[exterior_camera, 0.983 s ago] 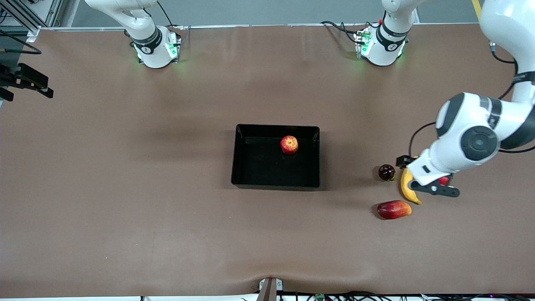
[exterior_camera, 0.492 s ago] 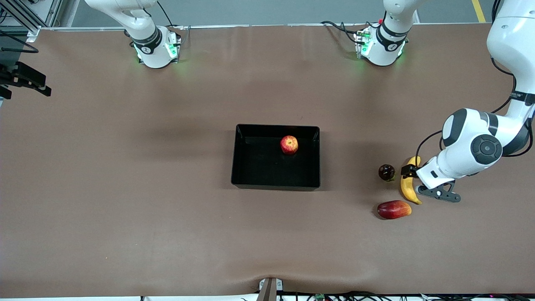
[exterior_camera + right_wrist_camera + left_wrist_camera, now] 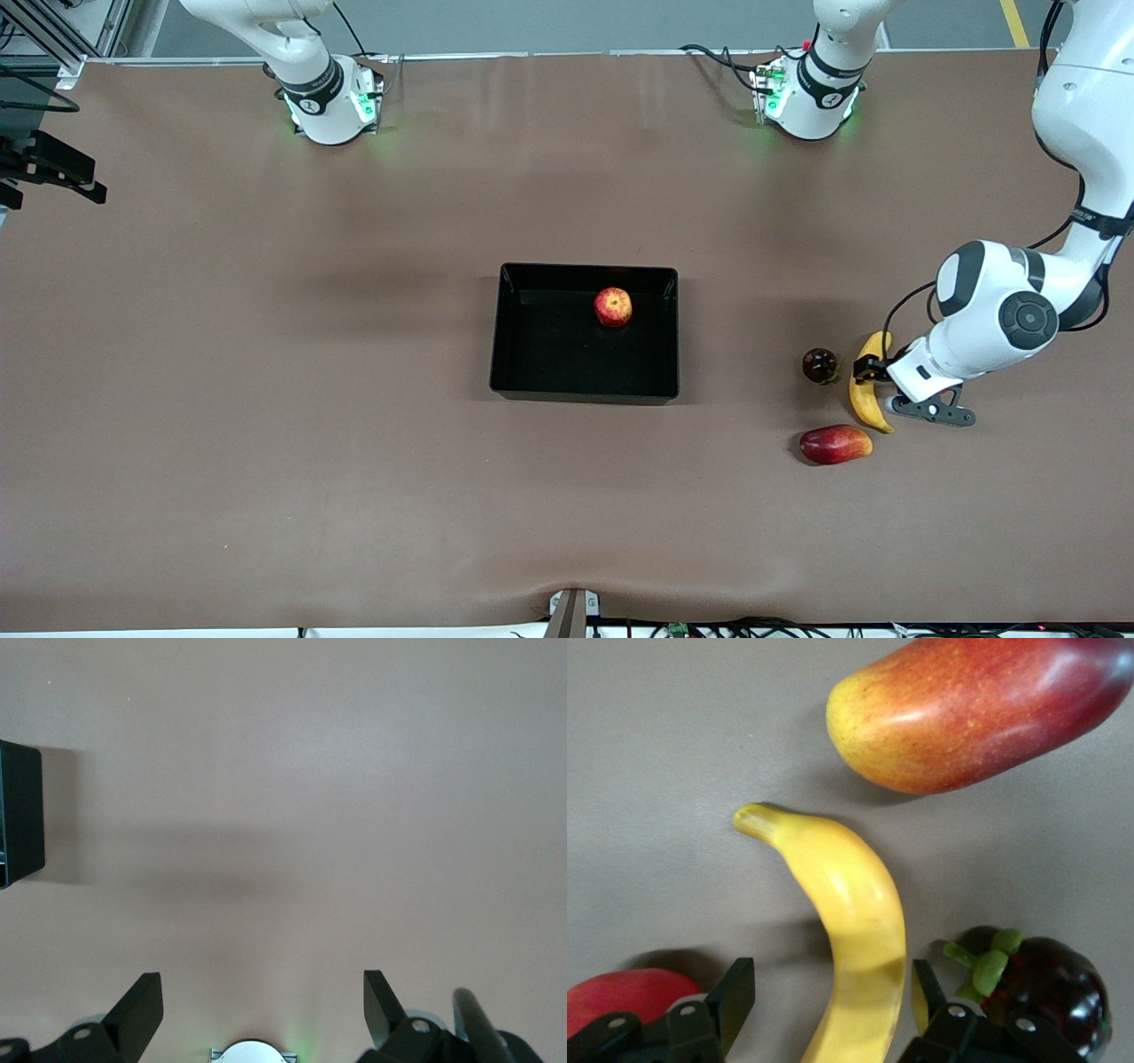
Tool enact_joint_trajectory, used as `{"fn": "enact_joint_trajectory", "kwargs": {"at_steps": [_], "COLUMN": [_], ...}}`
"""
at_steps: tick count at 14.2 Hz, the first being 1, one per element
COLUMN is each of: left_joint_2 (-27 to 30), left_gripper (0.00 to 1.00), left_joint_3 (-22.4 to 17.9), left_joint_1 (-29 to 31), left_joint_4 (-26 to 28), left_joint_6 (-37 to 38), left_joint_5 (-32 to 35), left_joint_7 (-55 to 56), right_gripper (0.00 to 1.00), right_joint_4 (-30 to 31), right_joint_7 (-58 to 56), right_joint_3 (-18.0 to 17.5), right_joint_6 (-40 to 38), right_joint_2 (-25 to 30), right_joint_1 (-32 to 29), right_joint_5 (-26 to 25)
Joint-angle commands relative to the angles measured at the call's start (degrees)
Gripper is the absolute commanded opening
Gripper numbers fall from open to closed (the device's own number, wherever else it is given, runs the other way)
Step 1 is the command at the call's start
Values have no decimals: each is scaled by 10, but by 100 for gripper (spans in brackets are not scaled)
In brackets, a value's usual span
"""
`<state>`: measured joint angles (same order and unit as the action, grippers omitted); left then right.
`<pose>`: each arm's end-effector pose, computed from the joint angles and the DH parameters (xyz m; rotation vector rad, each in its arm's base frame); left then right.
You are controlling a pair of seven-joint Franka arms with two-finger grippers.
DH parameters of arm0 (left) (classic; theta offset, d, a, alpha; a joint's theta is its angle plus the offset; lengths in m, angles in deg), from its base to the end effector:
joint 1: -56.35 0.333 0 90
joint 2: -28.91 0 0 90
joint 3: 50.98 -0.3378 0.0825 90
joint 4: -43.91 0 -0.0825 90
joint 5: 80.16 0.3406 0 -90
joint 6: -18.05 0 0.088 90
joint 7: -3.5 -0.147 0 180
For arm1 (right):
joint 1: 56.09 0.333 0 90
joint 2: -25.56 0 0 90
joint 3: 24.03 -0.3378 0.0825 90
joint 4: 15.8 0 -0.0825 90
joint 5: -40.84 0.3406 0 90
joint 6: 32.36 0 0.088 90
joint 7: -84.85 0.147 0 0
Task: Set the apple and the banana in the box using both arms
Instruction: 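Close the left gripper on the banana and lift it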
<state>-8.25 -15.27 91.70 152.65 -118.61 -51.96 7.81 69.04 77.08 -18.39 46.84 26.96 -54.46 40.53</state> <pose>0.6094 0.0349 0.2195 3.0962 -0.3114 0.0067 0.4788 -0.0352 0.6404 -3.1331 -0.1017 0.1161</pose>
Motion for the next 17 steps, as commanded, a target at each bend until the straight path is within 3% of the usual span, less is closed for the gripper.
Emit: {"fn": "enact_joint_trajectory", "kwargs": {"at_steps": [1,2,3,7,11,13,17], "left_joint_2": [-1,-4,-10,-11,30,75,137], "left_gripper": [81,80,72,0,0,0,0], "left_joint_3": [6,5,5,6,18,41,129], "left_joint_1": [2,2,2,2,2,5,5], "left_joint_4": [7,7,7,12,14,12,-15], "left_joint_6": [-10,-11,-12,-21,-10,41,144], "left_joint_5": [17,18,19,19,19,19,-7], "left_joint_7": [21,20,20,13,-48,-80,-77], "right_gripper": [100,100,100,100,100,100,100], "right_joint_4": [-6,-6,-6,-6,-5,-5,-5], "right_joint_7": [-2,-2,-3,-4,-7,-8,-8], "right_joint_3": [-6,-8,-9,-8,-8,-7,-7], "right_joint_6": [-12,-12,-12,-12,-13,-13,-13], "right_joint_2": [4,4,4,4,3,3,2], "right_joint_1": [-19,-24,-27,-26,-26,-27,-26], "right_joint_5": [5,8,10,10,10,10,10]}}
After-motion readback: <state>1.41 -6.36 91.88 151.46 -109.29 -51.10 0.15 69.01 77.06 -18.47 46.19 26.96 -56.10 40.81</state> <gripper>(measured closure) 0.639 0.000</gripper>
